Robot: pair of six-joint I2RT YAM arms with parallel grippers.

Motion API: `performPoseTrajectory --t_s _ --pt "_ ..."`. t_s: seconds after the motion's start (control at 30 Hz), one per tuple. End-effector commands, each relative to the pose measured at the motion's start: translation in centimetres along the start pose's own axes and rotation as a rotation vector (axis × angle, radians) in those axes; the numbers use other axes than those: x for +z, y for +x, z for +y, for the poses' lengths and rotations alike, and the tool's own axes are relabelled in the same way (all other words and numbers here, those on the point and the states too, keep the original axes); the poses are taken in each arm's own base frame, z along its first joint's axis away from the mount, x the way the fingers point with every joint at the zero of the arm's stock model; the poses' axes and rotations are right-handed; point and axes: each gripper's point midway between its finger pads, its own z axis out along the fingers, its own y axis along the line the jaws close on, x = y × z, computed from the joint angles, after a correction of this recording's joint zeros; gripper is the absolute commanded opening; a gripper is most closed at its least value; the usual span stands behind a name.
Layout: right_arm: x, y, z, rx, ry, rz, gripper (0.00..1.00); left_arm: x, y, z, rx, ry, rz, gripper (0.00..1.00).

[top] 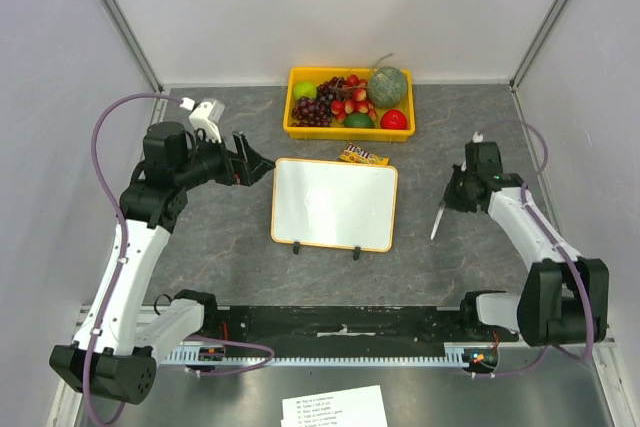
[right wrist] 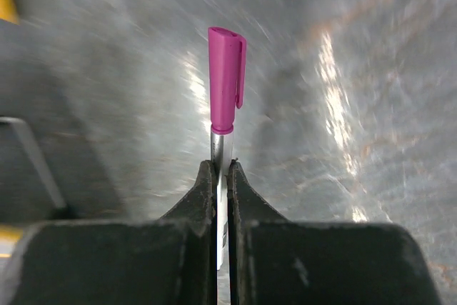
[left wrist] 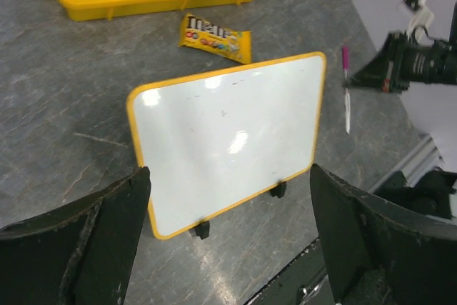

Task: Write a sentence on the whiteboard
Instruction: Pick up the whiteboard marker at the center of the board.

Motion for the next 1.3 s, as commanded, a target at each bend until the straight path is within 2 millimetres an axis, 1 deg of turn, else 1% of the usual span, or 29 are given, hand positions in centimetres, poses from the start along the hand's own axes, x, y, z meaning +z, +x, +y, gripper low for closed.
performPoseTrajectory --t_s 0.0,0.07,0.13,0.2,0.23,0.3,0.37,0.4,0.5,0.53,0.57,0.63,0.77,0.87,0.93,0.97,1.03,1.1,1.13,1.17,1.2,1.23,1.27 --pt "-7.1 -8.1 5.5 -0.033 -0.223 -0.287 0.00 -0.1 -2.2 -3.8 0.020 0.186 -0.037 0.96" --pt "-10.0 -10.0 7.3 -0.028 -0.314 -0.382 0.00 0.3 -2.3 -5.1 0.007 0.253 -0.035 0.96" --pt "-12.7 -11.3 8.8 -0.004 -0.403 -0.460 0.00 1.0 -2.6 -6.3 -0.008 0.302 -0.039 0.95" --pt "-15.1 -12.3 10.7 0.016 -0.523 -0.528 0.00 2.2 -2.5 -8.2 -0.008 0.363 -0.024 0.94" --pt "-16.4 -12.5 11.5 0.024 -0.582 -0.555 0.00 2.8 -2.5 -9.1 -0.007 0.392 -0.018 0.94" --pt "-18.1 -12.6 12.8 0.043 -0.679 -0.575 0.00 4.1 -2.3 -12.1 0.010 0.470 0.007 0.93" --pt "-19.6 -12.6 13.8 0.085 -0.763 -0.589 0.00 6.0 -1.8 -14.5 0.018 0.523 0.040 0.93" --pt "-20.4 -12.7 14.2 0.099 -0.810 -0.608 0.00 6.8 -1.9 -15.7 0.022 0.555 0.044 0.91" --pt "-21.6 -12.6 14.6 0.147 -0.886 -0.633 0.00 9.5 -1.2 -19.0 0.018 0.639 0.094 0.89" --pt "-21.6 -12.4 14.6 0.161 -0.891 -0.623 0.00 10.5 -0.8 -19.9 0.022 0.660 0.112 0.88" --pt "-22.5 -12.7 14.9 0.157 -0.923 -0.653 0.00 11.6 -0.5 -20.4 0.023 0.670 0.129 0.88" --pt "-23.1 -12.7 14.9 0.162 -0.934 -0.664 0.00 13.0 -0.2 -21.8 0.028 0.704 0.154 0.87" --pt "-23.6 -12.6 15.0 0.159 -0.943 -0.668 0.00 14.9 0.4 -24.3 0.040 0.755 0.180 0.87" --pt "-23.6 -12.5 15.0 0.166 -0.949 -0.660 0.00 16.2 1.2 -25.2 0.036 0.770 0.206 0.82" --pt "-23.6 -12.4 15.0 0.165 -0.953 -0.656 0.00 16.5 1.8 -25.8 0.037 0.783 0.220 0.80" --pt "-23.5 -12.3 15.1 0.162 -0.953 -0.654 0.00 16.6 1.4 -26.2 0.045 0.805 0.197 0.77" --pt "-23.4 -12.3 15.1 0.163 -0.953 -0.647 0.00 16.7 1.5 -26.8 0.047 0.823 0.194 0.73" --pt "-23.4 -12.2 15.1 0.165 -0.955 -0.645 0.00 16.9 1.7 -27.1 0.048 0.836 0.202 0.65" --pt "-23.4 -12.2 15.1 0.165 -0.957 -0.644 0.00 17.0 1.9 -27.3 0.046 0.839 0.209 0.57" --pt "-23.4 -12.3 15.1 0.166 -0.956 -0.645 0.00 17.0 1.9 -27.3 0.044 0.840 0.211 0.38" --pt "-23.5 -12.3 15.2 0.170 -0.959 -0.642 0.00 17.1 2.1 -27.3 0.043 0.841 0.216 0.28" --pt "-23.5 -12.4 15.2 0.175 -0.959 -0.642 0.00 17.0 2.2 -27.3 0.044 0.839 0.216 0.10" --pt "-23.6 -12.3 15.3 0.173 -0.963 -0.640 0.00 17.1 2.3 -27.2 0.045 0.830 0.217 0.02"
